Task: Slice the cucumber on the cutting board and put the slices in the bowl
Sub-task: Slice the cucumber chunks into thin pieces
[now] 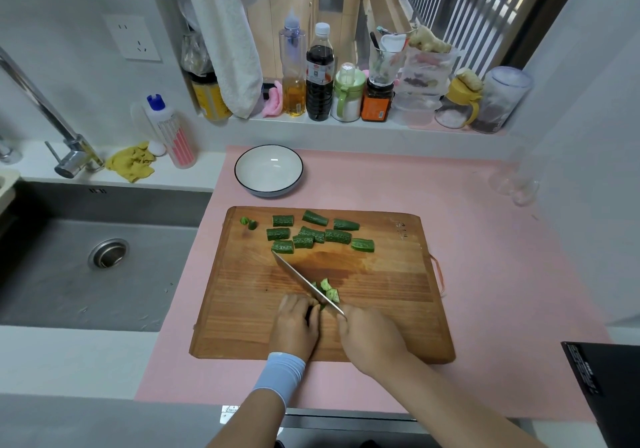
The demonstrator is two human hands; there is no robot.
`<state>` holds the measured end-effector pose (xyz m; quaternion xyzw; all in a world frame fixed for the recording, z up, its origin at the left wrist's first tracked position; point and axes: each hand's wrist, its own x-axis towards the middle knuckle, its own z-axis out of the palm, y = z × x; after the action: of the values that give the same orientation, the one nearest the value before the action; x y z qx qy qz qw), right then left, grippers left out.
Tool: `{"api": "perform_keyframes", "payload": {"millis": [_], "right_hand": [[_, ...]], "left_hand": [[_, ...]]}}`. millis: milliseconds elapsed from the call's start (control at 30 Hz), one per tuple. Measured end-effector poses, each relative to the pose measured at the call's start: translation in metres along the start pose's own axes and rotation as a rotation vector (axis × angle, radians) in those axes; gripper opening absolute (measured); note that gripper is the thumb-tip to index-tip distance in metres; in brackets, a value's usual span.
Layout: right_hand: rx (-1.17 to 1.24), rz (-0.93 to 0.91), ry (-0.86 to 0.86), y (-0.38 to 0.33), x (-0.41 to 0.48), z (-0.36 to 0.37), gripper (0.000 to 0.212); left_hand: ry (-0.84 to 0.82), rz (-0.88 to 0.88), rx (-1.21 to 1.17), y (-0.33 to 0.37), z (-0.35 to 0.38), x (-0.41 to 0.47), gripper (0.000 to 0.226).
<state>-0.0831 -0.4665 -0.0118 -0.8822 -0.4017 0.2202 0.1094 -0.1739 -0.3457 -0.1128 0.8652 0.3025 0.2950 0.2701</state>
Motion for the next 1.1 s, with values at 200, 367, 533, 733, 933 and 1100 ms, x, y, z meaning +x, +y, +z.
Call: {"api": "perform_keyframes", "payload": {"millis": [200, 367, 533, 733, 933, 1100], "right_hand": [[0.038, 0.005, 0.046, 0.013, -0.021, 0.004, 0.031], [0.057, 0.011, 0.062, 0.024, -0.031, 0.002, 0.029], [0.069, 0.016, 0.054, 0.025, -0.032, 0.003, 0.029], [0.046, 0.026, 0.005, 0.015, -0.019, 0.004, 0.031], [0.019, 0.02, -0.007, 0.0, 0.001, 0.005, 0.03], [0.02, 0.027, -0.008, -0.003, 0.004, 0.002, 0.032]], "left_hand": [[0.007, 0.014, -0.007, 0.001, 0.001, 0.0, 0.018], [-0.002, 0.018, -0.019, -0.002, 0.0, 0.0, 0.016], [-0.003, 0.017, -0.023, -0.003, 0.001, 0.0, 0.017], [0.005, 0.006, -0.025, -0.004, 0.002, 0.0, 0.017], [0.009, 0.025, -0.026, -0.001, 0.0, -0.001, 0.017], [0.02, 0.04, -0.011, -0.002, -0.001, -0.002, 0.018]]}}
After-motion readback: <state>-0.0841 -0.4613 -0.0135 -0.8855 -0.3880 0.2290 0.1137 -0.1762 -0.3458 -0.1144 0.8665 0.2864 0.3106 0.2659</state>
